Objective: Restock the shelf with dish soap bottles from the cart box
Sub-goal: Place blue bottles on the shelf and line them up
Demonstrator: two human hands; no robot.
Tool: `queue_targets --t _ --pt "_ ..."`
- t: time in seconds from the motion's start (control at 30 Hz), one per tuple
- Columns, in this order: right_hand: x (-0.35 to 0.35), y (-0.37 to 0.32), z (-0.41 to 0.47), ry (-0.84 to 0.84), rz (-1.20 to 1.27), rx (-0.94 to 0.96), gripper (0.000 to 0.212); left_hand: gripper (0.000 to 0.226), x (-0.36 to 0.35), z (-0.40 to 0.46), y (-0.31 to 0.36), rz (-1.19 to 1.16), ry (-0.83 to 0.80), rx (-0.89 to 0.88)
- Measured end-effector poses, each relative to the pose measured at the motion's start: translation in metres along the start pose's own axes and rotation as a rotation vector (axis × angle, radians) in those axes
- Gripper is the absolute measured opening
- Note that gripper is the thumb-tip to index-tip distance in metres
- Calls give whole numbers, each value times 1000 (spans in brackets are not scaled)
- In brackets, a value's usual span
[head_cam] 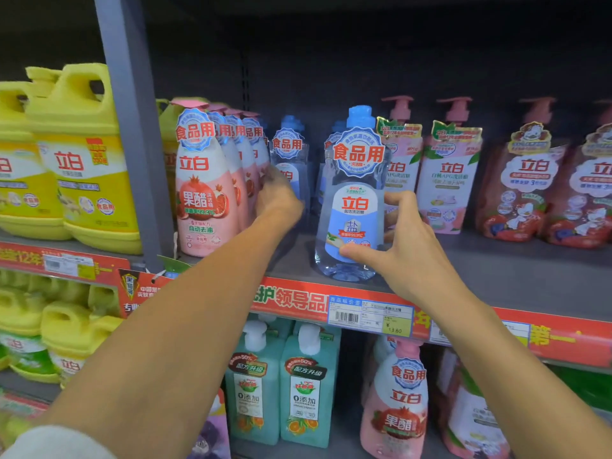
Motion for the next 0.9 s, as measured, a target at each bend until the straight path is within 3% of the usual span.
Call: queue_targets --t 0.6,0.8,0.9 --pt "2 5 -1 -23 26 -39 69 74 -9 9 11 188 -58 -30" --pt "5 0 -2 -55 5 -55 69 74 0 3 14 326 -113 -100" --pt "9 -1 0 -65 -2 -64 68 75 18 -6 13 356 -160 -218"
Point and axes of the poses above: each hand's wrist, its own z-axis towards the middle knuckle, its own x-axis out of the back of the hand, y = z × x, the point moved 1 cm from there along z, towards the middle knuckle, and after that the axes turned 2 degrees about -x, right-handed, at the moved point
